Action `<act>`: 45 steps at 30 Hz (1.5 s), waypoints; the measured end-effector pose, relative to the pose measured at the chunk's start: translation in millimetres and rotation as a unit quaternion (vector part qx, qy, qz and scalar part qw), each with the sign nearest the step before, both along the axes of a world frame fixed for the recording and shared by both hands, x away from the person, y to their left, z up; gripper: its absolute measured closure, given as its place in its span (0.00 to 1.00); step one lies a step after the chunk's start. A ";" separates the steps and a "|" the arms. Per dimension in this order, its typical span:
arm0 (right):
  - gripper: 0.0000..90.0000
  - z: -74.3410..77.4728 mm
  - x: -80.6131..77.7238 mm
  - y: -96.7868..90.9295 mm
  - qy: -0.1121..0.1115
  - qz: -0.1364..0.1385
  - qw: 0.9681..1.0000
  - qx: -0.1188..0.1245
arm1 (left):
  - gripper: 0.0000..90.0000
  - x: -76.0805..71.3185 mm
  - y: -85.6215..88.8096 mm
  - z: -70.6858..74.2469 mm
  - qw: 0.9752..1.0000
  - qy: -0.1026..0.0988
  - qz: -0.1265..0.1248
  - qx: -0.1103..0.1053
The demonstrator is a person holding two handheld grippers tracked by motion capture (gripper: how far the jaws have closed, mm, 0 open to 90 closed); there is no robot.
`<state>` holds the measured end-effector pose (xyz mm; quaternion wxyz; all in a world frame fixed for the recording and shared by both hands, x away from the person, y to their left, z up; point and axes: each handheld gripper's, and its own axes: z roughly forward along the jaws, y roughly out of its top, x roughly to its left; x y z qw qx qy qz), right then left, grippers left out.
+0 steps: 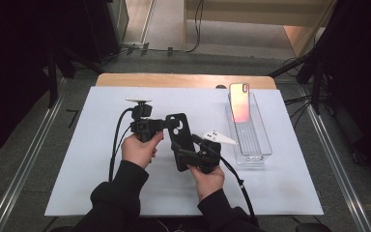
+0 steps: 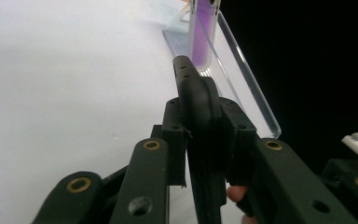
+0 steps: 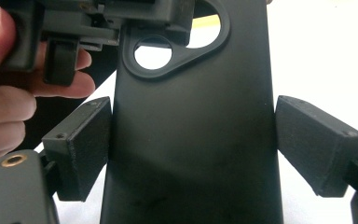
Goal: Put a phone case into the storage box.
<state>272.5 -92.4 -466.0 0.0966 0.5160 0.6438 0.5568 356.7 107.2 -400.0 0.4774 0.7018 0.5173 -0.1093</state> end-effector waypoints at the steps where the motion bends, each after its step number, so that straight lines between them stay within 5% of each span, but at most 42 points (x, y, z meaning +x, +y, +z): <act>1: 0.14 -0.7 0.2 0.3 -0.002 0.000 1.000 0.000 | 0.86 -0.3 -0.3 0.5 1.000 0.001 0.000 -0.003; 9: 0.09 -1.6 1.6 -0.7 -0.020 0.015 1.000 -0.011 | 0.87 -2.6 0.2 3.5 1.000 0.001 -0.005 -0.007; 10: 0.00 -0.8 3.4 -0.5 -0.013 0.025 1.000 -0.010 | 0.87 -3.3 0.2 4.6 1.000 -0.002 -0.004 -0.005; 12: 0.00 0.5 7.7 -0.2 0.002 0.051 0.999 -0.010 | 0.87 -3.7 1.0 6.4 1.000 -0.007 -0.006 -0.002; 15: 0.00 2.2 10.3 -1.5 0.019 0.056 0.998 -0.029 | 0.87 -3.6 3.2 8.7 1.000 -0.016 -0.009 0.001; 27: 0.00 6.2 15.9 -14.2 0.029 0.098 0.993 -0.052 | 0.87 -11.1 7.3 11.7 0.996 -0.083 -0.003 0.023; 34: 0.00 9.4 16.3 -22.1 0.029 0.122 0.990 -0.060 | 0.87 -16.7 1.7 8.0 0.990 -0.135 -0.018 0.048; 42: 0.00 10.4 19.6 -31.1 0.012 0.140 0.983 -0.114 | 0.87 -24.4 -3.9 2.2 0.980 -0.187 -0.022 0.068; 45: 0.00 10.3 22.1 -36.2 0.013 0.141 0.983 -0.117 | 0.87 -28.0 -3.5 1.3 0.976 -0.208 -0.022 0.065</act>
